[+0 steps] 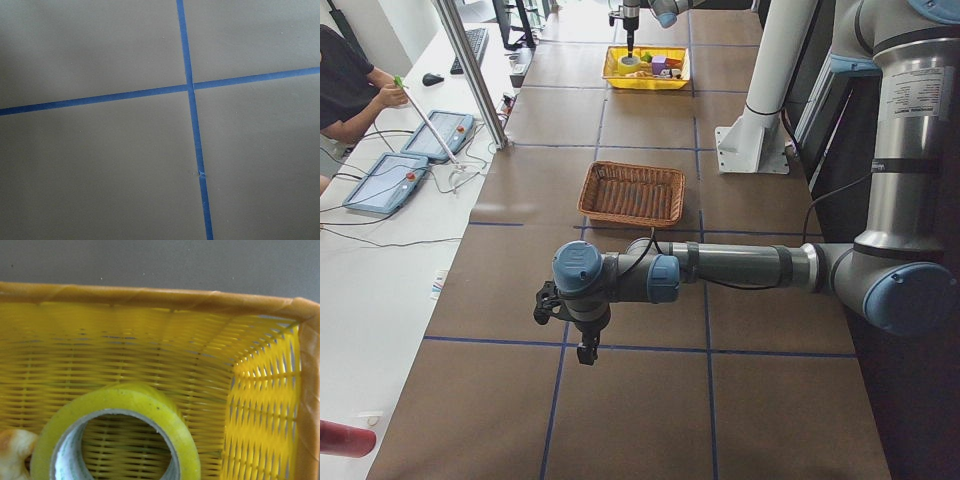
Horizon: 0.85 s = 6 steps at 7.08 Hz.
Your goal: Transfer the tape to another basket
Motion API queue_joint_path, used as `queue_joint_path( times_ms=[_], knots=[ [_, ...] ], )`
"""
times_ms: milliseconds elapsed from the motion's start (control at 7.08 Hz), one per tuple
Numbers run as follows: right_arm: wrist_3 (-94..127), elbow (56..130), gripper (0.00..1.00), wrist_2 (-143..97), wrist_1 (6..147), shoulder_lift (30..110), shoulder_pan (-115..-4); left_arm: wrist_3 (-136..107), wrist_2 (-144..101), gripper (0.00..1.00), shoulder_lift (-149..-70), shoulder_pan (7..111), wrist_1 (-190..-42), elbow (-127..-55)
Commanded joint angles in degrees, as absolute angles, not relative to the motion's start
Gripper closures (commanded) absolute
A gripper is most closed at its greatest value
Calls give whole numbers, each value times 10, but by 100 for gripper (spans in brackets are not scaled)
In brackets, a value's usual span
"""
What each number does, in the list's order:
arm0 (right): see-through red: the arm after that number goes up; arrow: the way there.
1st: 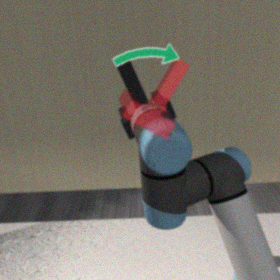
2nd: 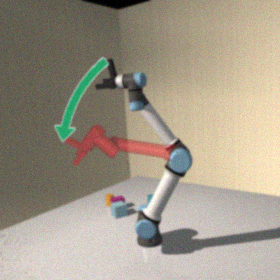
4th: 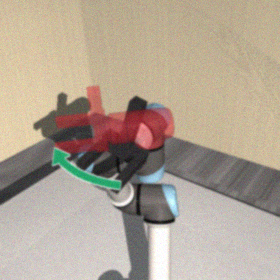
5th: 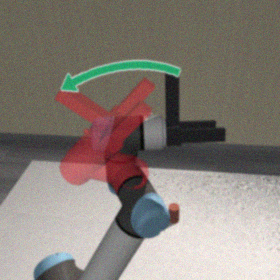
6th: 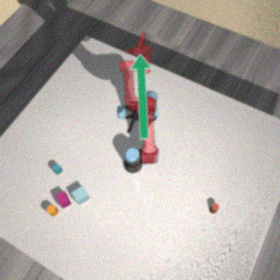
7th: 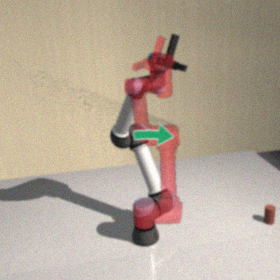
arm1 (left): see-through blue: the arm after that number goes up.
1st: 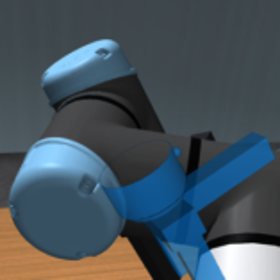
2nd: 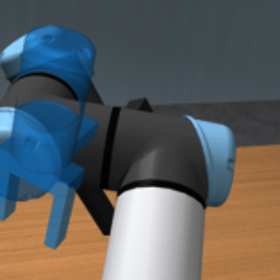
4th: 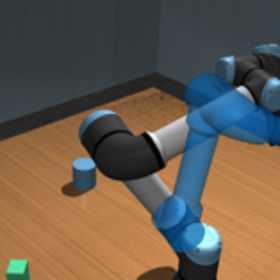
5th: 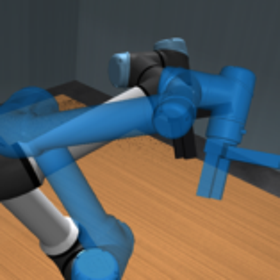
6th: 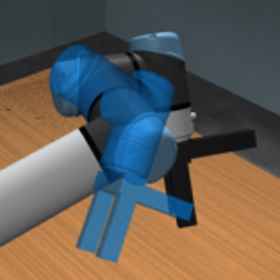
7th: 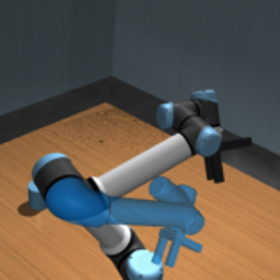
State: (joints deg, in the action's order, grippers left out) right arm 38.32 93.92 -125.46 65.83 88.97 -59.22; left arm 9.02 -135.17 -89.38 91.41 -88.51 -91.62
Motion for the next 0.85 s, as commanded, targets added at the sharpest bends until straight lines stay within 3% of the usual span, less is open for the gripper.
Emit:
queue_joint_path(
  times_ms=[0, 282, 424, 565, 706],
  knots=[
    [383, 922, 0, -1253, 657, 876, -577, 92, -1352, 0, -894, 914, -886, -913],
    [383, 896, 0, -1254, 657, 860, -577, 92, -1353, 0, -893, 914, -886, -912],
    [384, 896, 5, -1254, 657, 860, -577, 92, -1353, 0, -893, 914, -886, -911],
    [383, 903, 48, -1255, 657, 860, -579, 92, -1353, 0, -893, 914, -886, -912],
    [378, 907, 82, -1257, 657, 864, -581, 92, -1353, 0, -893, 914, -886, -913]
  ],
)
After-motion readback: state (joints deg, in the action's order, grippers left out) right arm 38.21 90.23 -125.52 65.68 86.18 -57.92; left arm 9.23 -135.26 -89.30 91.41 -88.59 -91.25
